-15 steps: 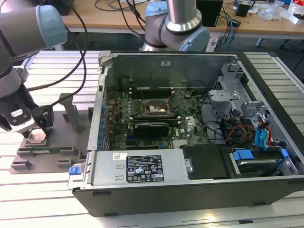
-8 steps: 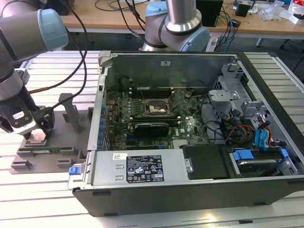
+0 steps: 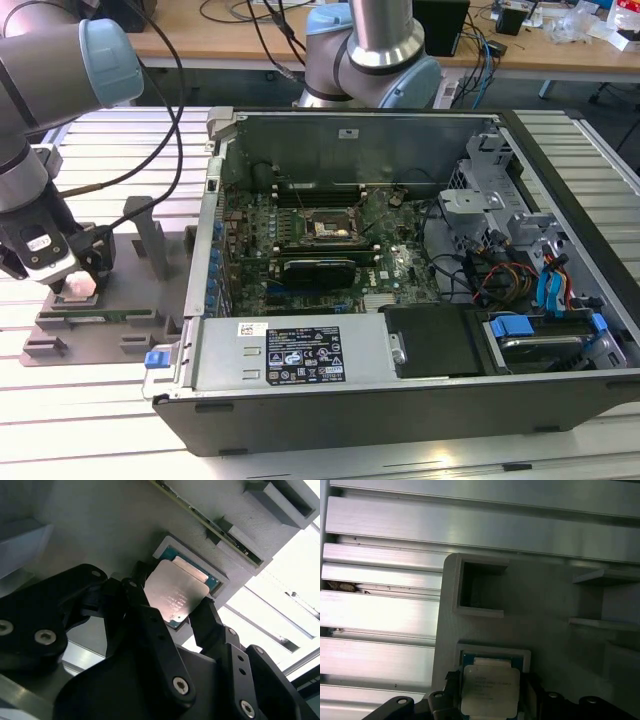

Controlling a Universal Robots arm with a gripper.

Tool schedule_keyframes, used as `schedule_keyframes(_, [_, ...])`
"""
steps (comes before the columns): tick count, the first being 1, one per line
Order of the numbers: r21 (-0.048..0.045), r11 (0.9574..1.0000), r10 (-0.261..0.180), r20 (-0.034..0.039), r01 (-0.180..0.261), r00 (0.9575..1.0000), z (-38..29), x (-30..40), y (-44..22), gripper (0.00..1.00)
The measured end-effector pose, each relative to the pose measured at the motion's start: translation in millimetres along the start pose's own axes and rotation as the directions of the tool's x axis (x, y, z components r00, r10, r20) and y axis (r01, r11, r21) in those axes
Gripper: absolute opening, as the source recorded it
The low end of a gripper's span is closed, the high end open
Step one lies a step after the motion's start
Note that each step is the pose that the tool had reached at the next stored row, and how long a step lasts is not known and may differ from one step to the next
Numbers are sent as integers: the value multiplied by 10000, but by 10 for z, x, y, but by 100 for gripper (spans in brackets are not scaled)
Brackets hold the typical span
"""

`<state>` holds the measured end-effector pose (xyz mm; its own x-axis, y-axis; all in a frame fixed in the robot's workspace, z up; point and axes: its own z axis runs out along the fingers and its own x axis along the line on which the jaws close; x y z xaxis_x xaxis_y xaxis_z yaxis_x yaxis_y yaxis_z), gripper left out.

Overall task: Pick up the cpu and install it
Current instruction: 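Pick up the cpu and move it towards the insertion slot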

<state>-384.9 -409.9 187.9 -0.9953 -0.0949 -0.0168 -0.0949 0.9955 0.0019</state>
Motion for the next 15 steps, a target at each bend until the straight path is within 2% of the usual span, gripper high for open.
schedule_keyframes(2, [0, 10000, 1, 0, -1, 10000, 0, 0, 0, 55])
schedule_keyframes(15, [-2, 10000, 1, 6, -1, 10000, -7, -1, 1, 55])
